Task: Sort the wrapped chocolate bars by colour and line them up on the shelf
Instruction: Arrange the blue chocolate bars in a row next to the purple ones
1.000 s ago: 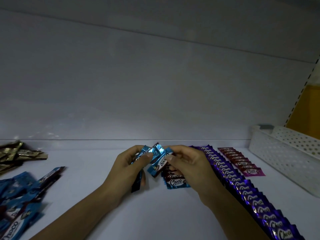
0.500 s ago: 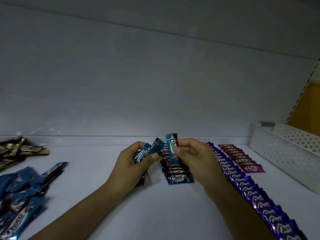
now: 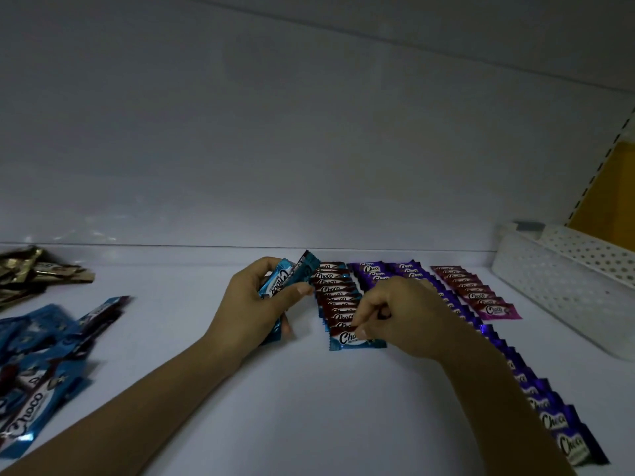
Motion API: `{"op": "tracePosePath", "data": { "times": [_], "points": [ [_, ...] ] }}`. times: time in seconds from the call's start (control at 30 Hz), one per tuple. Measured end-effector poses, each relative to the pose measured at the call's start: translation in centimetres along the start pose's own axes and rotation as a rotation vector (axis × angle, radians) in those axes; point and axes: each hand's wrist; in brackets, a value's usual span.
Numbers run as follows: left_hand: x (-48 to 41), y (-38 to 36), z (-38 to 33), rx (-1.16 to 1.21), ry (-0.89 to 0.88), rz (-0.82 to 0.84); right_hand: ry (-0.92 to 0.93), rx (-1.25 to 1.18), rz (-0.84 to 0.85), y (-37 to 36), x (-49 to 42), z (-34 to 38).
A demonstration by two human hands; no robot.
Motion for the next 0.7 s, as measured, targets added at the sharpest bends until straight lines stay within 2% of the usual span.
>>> {"op": "tracePosePath", "data": {
  "times": [0.3,0.37,0.47,0.57,0.7],
  "points": [
    [0.1,-0.1,-0.2,-0.021,0.0,0.037,0.044,0.045,-0.054,-0.3,0.0,-0.2],
    [0.1,-0.1,-0.2,-0.016,-0.016,0.063,0.028,-0.092,-0.105,-0.5,-0.1,0.1],
    [0.3,-0.1,-0.5,-0.016,-0.037,0.114,0.005,-0.424,-0.165,-0.9,-0.1,1.5],
    [0.2,0.1,-0.7,-0.013,-0.038,0.135,0.01,-0.594,-0.184,-1.4,-0.2,2.5],
    [0.6,-0.1,-0.9,-0.003,-0.063,0.085,-0.147,-0.805,-0.155,-0.8,-0.1,2.6]
  ]
}}
Point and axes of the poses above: each hand's wrist, its own x-axis away from the middle knuckle, its own y-axis out of the back of the hand, z = x × y, and after that the axes turned 9 degrees about -z, right-handed
